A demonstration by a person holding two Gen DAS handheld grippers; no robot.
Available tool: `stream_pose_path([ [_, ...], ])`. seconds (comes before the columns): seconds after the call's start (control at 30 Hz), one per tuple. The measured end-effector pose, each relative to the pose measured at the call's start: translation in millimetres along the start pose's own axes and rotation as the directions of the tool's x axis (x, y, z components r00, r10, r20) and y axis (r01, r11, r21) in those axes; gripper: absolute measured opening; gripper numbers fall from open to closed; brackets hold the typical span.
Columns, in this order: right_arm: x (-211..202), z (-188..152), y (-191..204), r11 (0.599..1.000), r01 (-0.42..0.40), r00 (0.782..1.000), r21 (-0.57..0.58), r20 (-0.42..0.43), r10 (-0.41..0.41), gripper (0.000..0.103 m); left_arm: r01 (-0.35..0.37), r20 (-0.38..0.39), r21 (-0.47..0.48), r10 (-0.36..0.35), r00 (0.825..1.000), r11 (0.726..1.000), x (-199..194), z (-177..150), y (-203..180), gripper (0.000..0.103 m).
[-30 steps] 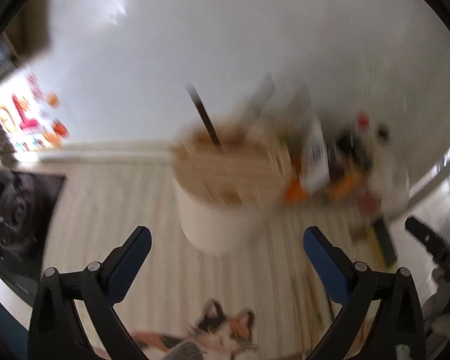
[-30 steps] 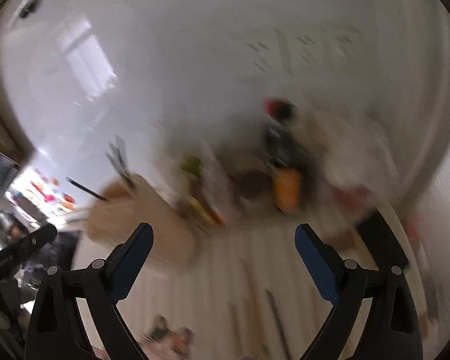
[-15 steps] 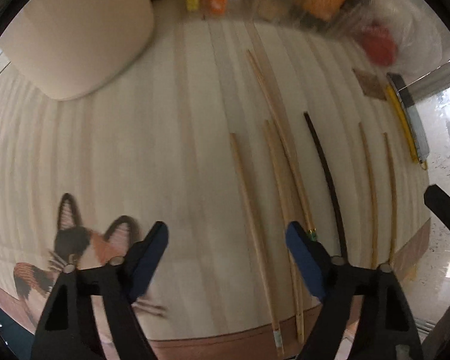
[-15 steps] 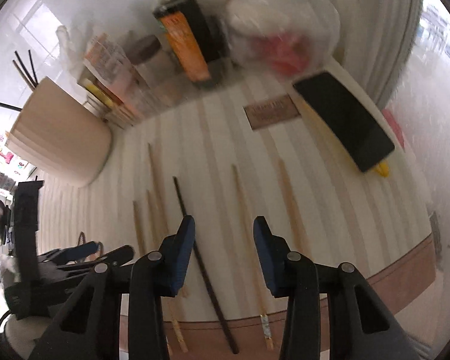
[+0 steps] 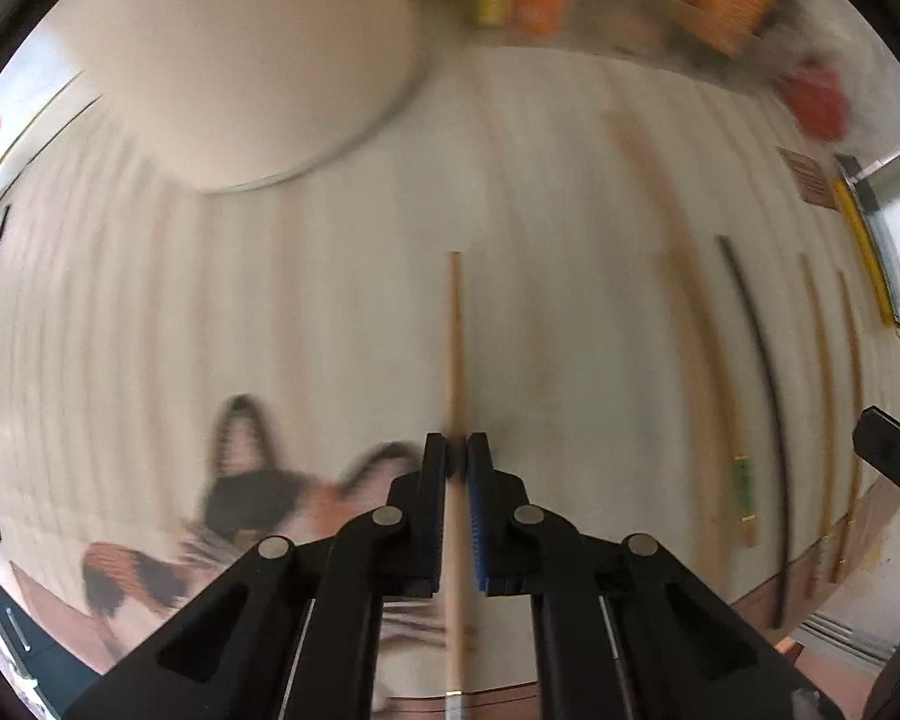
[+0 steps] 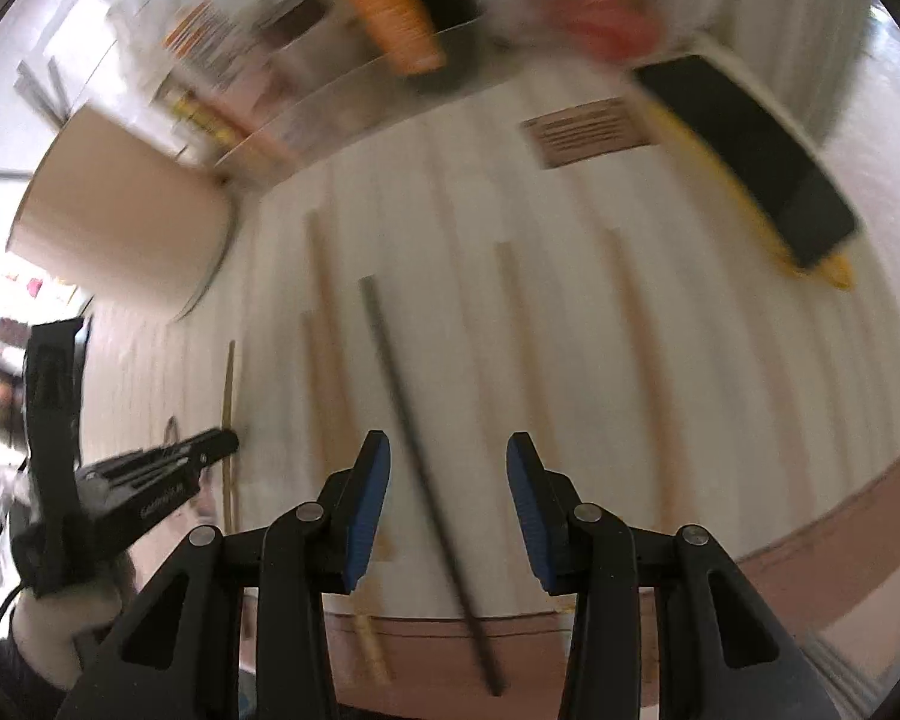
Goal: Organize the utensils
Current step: 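Grasp a light wooden chopstick with the left tool while the right tool grasps another light chopstick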
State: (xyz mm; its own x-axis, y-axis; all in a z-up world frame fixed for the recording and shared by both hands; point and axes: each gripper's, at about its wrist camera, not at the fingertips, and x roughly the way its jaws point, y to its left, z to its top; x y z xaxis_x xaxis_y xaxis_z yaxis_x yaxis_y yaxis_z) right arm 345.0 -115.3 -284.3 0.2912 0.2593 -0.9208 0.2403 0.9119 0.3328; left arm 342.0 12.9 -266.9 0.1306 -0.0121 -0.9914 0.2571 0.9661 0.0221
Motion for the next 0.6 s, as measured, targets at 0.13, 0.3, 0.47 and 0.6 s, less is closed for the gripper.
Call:
stream_pose_path([
  [0.13,19,2,40,0.995,-0.066,0.995,-0.079,-0.083,0.059,0.043,-0.029,-0.012,-0.042,0.028,1.0,0.999,0,-7,36,0.005],
  [0.3,51,4,80,0.985,-0.057,0.984,-0.161,-0.176,0.029,0.043,-0.007,-0.02,-0.115,0.005,1.0,0.993,-1,-15,76,0.005],
  [0.47,76,3,93,0.981,0.001,0.971,-0.193,-0.236,-0.048,0.035,0.044,-0.013,-0.136,-0.046,0.999,0.99,-5,-20,97,0.005],
  [0.6,87,-1,101,0.973,0.065,0.963,-0.223,-0.242,-0.12,0.032,0.074,-0.008,-0.133,-0.076,0.997,0.988,-8,-23,112,0.005],
])
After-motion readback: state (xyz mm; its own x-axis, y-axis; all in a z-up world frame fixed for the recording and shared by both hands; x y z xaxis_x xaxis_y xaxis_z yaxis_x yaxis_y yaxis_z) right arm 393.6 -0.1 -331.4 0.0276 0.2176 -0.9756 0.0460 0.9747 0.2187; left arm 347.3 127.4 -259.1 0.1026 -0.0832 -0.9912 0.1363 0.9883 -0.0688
